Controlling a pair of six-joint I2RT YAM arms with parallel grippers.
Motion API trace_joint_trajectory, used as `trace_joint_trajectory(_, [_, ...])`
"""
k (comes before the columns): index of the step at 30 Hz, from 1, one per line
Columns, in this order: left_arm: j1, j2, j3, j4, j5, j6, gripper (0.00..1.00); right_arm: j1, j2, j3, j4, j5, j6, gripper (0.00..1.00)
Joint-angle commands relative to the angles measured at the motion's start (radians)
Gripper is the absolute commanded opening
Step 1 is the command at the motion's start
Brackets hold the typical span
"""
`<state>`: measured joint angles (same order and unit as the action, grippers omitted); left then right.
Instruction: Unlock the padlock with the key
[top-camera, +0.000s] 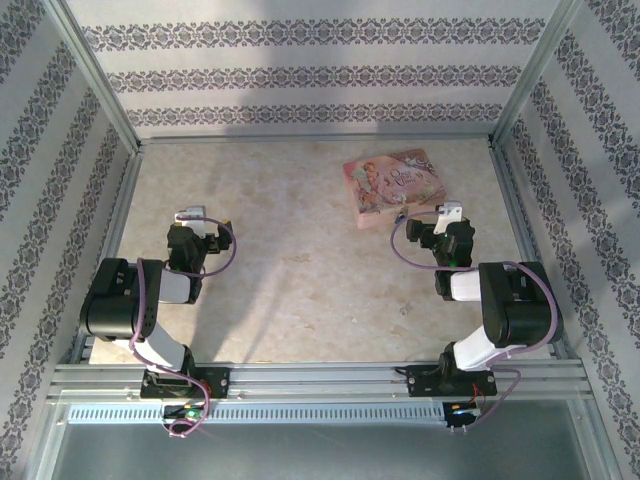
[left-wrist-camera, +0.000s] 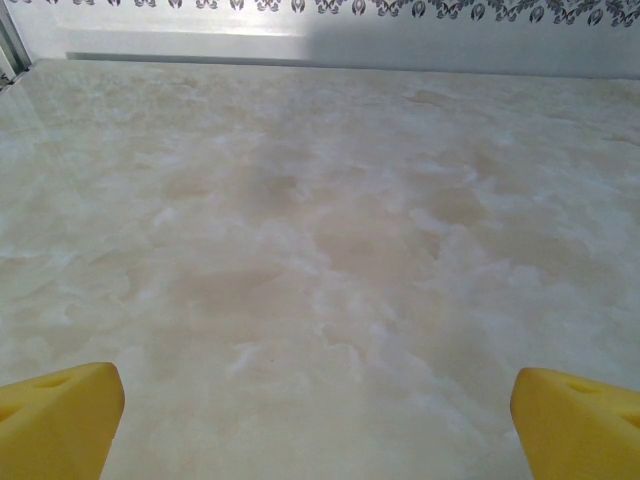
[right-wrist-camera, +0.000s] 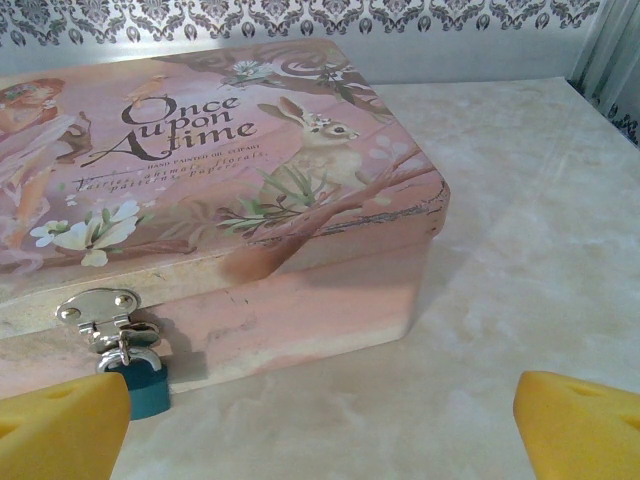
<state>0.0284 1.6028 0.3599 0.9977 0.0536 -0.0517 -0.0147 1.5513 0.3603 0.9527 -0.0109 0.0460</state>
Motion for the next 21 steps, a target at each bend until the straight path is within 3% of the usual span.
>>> trace_joint_trajectory(1, [0.013, -0.007, 0.007, -0.005, 0.022, 0.020, 0.99, 0.013, -0.018, 0.011, 0.004, 0.016, 0.000, 0.99])
trace_joint_trajectory(19, [0.013, -0.008, 0.009, -0.011, 0.014, 0.018, 0.99, 0.003, -0.046, 0.011, -0.016, 0.029, 0.017, 0.98])
trace_joint_trajectory(21, [0.013, -0.022, -0.017, 0.025, -0.036, -0.002, 0.99, -0.001, -0.094, 0.014, -0.062, 0.041, 0.027, 0.98])
